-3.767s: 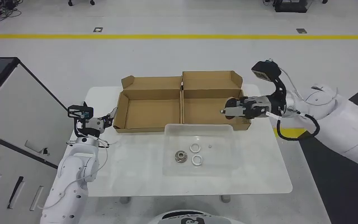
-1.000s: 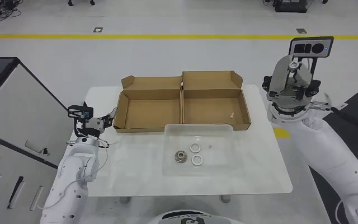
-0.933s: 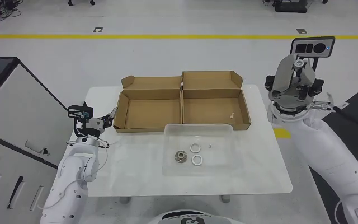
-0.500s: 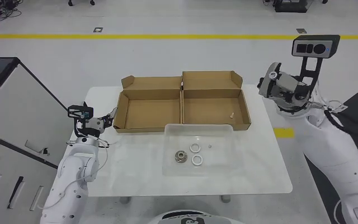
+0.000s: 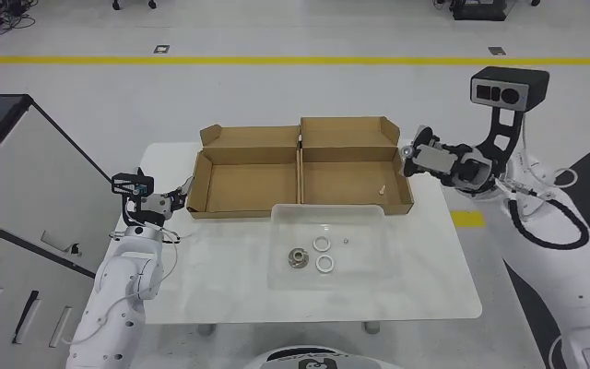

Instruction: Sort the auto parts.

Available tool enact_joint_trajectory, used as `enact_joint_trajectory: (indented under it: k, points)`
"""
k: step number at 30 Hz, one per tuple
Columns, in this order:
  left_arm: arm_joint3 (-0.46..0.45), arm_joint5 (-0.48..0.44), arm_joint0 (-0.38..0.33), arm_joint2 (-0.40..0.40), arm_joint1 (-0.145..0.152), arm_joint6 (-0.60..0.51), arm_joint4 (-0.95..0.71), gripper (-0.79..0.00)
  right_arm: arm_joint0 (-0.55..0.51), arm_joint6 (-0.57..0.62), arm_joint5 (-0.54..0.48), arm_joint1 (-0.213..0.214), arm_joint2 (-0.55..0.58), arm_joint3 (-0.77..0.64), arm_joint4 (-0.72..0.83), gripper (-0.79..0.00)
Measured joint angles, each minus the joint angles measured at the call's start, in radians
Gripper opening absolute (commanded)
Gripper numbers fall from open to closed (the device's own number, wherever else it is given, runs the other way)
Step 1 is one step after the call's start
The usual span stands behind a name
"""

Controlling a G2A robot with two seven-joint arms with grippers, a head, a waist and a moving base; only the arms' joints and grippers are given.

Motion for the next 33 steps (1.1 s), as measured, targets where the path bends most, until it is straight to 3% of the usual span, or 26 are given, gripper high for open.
enact_joint_trajectory:
  k: [14, 33]
  points:
    - [0.0, 0.0, 0.0, 0.0, 0.0, 0.0, 0.0, 0.0, -0.047, 0.11, -0.012, -0.037, 0.024, 0.009, 0.332, -0.785]
    - [0.0, 0.0, 0.0, 0.0, 0.0, 0.0, 0.0, 0.0, -0.058, 0.14, 0.019, -0.056, 0.034, 0.01, 0.378, -0.785]
